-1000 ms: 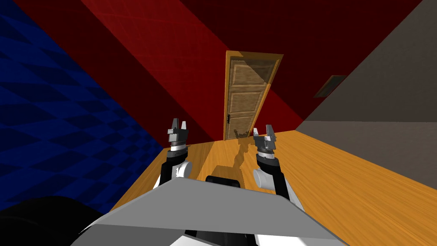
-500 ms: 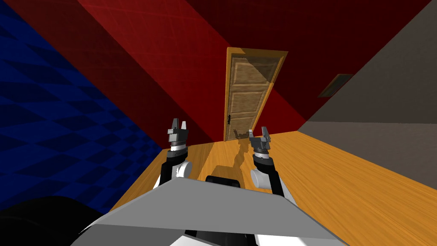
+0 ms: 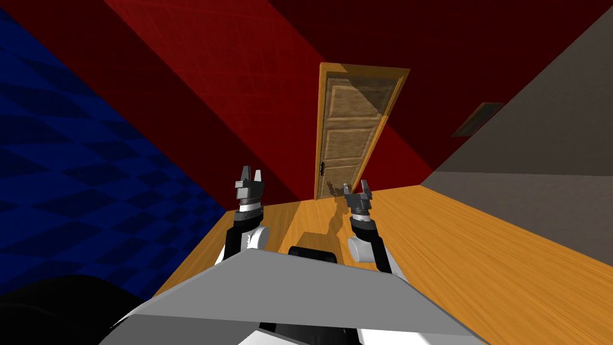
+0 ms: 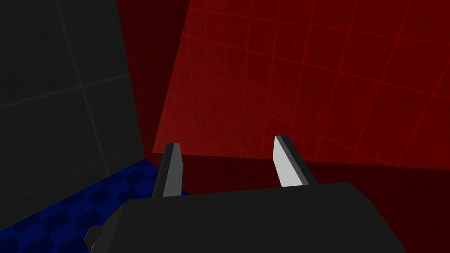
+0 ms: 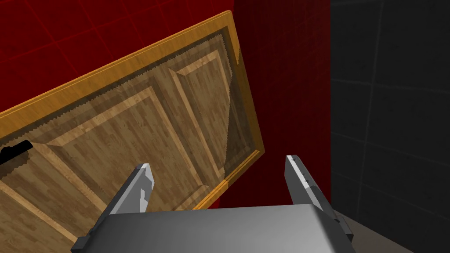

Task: Pull the door open

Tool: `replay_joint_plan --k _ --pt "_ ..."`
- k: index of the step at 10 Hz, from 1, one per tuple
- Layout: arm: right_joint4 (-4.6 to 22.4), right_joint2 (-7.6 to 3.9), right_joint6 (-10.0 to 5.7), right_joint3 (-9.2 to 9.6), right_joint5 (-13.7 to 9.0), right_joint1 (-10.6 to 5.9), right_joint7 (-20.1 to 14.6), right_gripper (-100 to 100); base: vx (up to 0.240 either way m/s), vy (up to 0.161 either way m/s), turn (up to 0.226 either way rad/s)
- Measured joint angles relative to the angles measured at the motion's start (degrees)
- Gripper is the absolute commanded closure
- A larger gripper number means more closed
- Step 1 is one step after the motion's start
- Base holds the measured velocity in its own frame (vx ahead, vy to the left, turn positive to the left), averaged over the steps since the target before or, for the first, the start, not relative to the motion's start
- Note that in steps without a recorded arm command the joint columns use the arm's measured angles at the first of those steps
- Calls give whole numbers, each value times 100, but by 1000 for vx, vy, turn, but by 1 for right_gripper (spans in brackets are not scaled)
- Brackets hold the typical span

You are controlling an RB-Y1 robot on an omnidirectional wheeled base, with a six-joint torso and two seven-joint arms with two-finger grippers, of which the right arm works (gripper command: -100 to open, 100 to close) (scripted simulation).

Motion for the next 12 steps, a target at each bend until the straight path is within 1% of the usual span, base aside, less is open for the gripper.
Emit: replay_joint_plan --k 3,5,7,9,11,12 --pt "293 -132 -119 187 -198 -85 -314 -100 93 16 9" --pt "496 -200 -179 334 -331 -162 -524 -100 106 8 12" --pt "739 -282 -276 469 -472 -247 -751 -100 98 22 9" --pt "906 -405 -325 577 -633 -304 -1000 -100 92 18 9" --pt "1151 -484 -406 718 -781 -404 -1237 -100 102 11 12" --pt "1236 -526 -434 796 -854 -426 -1350 -100 92 16 10"
